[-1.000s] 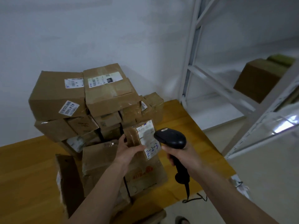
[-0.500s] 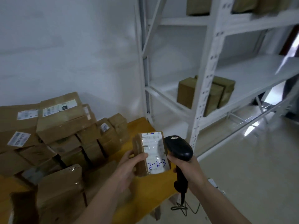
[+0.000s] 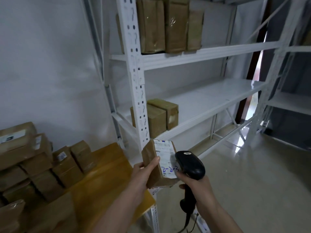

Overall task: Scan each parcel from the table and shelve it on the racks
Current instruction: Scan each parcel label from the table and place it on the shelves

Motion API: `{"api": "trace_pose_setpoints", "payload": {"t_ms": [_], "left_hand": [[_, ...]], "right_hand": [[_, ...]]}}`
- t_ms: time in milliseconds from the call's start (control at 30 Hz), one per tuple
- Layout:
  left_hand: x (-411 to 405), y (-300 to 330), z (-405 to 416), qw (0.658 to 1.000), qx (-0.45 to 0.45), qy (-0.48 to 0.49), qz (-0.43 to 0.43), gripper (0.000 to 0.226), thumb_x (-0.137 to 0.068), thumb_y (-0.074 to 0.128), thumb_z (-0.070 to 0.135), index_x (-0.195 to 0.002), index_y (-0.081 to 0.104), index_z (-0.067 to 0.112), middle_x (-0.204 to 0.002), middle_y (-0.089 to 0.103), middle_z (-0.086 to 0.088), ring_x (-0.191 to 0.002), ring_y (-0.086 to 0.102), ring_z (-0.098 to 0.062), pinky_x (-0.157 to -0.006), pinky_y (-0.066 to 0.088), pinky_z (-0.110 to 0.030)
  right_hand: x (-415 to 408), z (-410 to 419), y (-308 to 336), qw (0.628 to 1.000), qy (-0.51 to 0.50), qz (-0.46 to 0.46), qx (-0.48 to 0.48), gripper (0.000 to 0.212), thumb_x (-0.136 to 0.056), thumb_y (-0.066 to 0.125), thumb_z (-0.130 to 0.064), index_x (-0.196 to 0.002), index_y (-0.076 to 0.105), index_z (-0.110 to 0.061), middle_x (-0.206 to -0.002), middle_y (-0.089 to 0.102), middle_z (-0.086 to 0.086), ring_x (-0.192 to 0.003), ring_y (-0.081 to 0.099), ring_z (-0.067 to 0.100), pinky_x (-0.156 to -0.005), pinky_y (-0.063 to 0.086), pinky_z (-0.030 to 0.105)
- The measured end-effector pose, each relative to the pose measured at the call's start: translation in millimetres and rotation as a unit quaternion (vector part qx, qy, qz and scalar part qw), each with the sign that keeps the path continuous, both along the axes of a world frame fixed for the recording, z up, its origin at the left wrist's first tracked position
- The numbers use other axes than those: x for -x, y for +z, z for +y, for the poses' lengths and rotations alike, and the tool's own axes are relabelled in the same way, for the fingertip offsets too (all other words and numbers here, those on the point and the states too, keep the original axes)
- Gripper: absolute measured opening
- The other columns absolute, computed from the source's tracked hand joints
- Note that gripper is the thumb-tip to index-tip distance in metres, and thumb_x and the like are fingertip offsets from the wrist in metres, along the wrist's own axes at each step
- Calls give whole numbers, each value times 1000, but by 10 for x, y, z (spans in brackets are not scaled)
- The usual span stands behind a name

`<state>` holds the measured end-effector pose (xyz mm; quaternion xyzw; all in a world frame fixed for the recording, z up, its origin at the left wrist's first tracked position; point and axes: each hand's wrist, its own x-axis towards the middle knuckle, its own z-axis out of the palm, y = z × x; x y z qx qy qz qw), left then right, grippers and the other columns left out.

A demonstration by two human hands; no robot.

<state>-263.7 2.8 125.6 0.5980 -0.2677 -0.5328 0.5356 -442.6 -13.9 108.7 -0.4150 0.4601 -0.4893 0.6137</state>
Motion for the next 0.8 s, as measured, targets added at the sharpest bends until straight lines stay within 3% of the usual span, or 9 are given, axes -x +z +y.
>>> {"api": "trace_pose_setpoints", "payload": {"t_ms": [133,267,367,433,567,700,800], "left_hand": [[330,133,-159,998,54,-25,-36,114,-44,87,59,-142,39,26,-127,62,-3,-110,64,-25,-96,53,-46],[498,230,-377,989,102,-86,-71,121,-53,91,40,-149,17,41,-134,57,0,-112,63,-19,-94,55,-37],[614,266,-647,982,121,-105,-104,114,-69,87,26,-151,9,40,-133,56,3,-110,62,-10,-85,56,-25],[684,323,-856,979,127,-106,-116,110,-74,84,25,-152,7,36,-135,55,3,-112,60,-9,-90,54,-27],[818,602,-1295,971,158,-96,-149,95,-73,83,32,-144,20,30,-121,55,14,-105,59,-1,-86,53,-23],[931,1158,-1776,942,244,-85,-215,78,-71,84,37,-131,34,30,-125,54,9,-104,59,-2,-88,55,-29],[1021,1638,-2057,909,319,-114,-244,73,-75,81,40,-133,37,33,-126,49,16,-97,55,15,-75,51,-9]], "right_hand": [[245,-225,22,999,-17,-30,17,29,-72,82,-5,-95,72,-20,-84,77,-1,-74,73,16,-61,56,29],[380,-460,75,997,-30,-69,28,26,-77,76,0,-99,72,-12,-89,77,7,-80,74,22,-75,57,39],[468,-632,159,995,-37,-85,42,31,-74,78,-6,-104,71,-10,-92,76,8,-83,73,25,-76,56,39],[526,-736,258,994,-37,-84,56,39,-70,80,-14,-107,71,-12,-96,76,8,-87,73,26,-78,56,39],[645,-1033,601,993,-32,-70,94,36,-59,82,-23,-94,76,-28,-94,76,4,-83,73,19,-74,55,37],[776,-1474,1071,987,-50,-48,144,52,-49,86,-22,-100,73,-20,-87,75,3,-72,70,16,-62,54,30],[899,-1773,1491,975,-75,-40,205,61,-48,86,-25,-107,71,-21,-93,74,4,-78,70,19,-63,54,30]]}}
